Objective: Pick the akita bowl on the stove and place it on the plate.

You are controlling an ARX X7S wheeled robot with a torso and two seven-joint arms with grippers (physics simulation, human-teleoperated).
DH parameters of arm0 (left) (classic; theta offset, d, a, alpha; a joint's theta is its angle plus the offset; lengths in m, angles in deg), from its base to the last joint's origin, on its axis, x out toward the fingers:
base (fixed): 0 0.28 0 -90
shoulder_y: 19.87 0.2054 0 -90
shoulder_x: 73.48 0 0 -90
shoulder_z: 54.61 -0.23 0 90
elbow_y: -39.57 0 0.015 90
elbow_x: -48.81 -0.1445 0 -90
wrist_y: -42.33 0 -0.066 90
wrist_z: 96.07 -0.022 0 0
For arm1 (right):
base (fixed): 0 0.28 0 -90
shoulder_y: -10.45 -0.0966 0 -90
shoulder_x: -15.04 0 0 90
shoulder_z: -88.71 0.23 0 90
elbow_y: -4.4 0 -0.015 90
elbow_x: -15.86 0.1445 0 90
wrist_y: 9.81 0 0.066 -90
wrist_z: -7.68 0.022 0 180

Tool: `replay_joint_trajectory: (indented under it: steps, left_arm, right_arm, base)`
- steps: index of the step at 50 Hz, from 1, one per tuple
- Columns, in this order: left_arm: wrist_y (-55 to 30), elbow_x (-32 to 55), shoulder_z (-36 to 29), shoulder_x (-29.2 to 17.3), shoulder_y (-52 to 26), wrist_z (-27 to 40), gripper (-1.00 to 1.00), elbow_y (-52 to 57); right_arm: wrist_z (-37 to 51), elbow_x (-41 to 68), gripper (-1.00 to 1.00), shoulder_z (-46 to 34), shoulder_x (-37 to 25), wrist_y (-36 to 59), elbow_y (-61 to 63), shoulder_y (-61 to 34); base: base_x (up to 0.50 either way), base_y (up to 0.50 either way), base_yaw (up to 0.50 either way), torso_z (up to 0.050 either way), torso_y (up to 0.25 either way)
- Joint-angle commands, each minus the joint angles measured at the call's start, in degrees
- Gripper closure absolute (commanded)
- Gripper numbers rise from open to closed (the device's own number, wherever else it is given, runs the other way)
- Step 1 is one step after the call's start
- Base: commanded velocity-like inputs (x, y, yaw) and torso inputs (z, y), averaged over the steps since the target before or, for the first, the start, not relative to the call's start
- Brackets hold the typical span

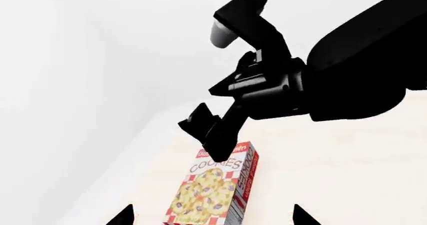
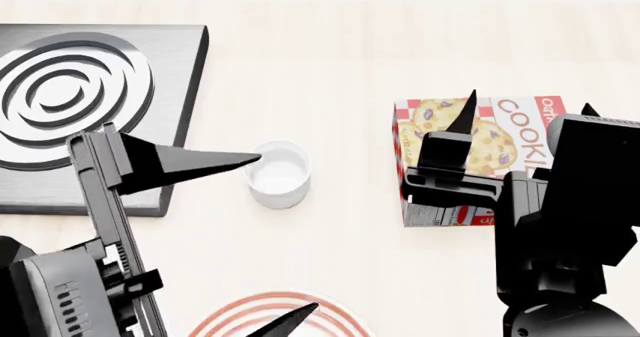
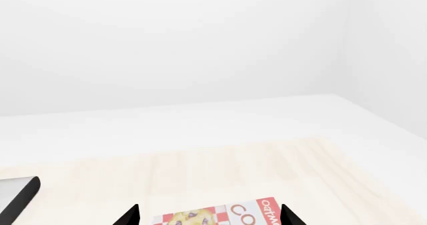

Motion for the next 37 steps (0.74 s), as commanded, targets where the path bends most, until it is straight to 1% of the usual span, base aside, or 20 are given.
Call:
replay_joint_trajectory:
  steps: [1, 5, 12, 20, 37]
  left_arm:
    - [-2.2, 5.3, 7.6, 2.2, -0.6, 3.2, -1.0, -2.5]
    - [-3.2, 8.4, 10.9, 3.4, -1.8, 5.5, -1.0, -5.4]
    - [-3.5, 10.1, 13.7, 4.5, -1.9, 8.2, -1.0, -9.3]
    - [-4.3, 11.0, 15.6, 5.0, -2.4, 10.3, -1.0, -12.2]
    - [-4.2, 12.6, 18.7, 5.2, -2.8, 12.2, -1.0, -15.8]
  right_arm:
    - [-1.0, -1.0, -1.0, 0.9, 0.8, -0.5, -0.4, 0.1]
    - [-0.6, -0.6, -1.0, 1.0, 0.8, 0.0, 0.0, 0.0]
    - [-0.8, -0.8, -1.0, 0.8, 0.7, -0.6, -0.3, 0.3]
    - [-0.6, -0.5, -1.0, 0.8, 0.6, -0.4, -0.2, 0.1]
    - [-0.2, -0.1, -1.0, 0.6, 0.5, -0.3, -0.1, 0.0]
  base:
    - [0.0, 0.0, 0.0, 0.0, 0.0]
    - [0.0, 0.0, 0.0, 0.0, 0.0]
    - [0.0, 0.0, 0.0, 0.0, 0.0]
    - [0.0, 0.0, 0.0, 0.0, 0.0]
    - [0.0, 0.0, 0.0, 0.0, 0.0]
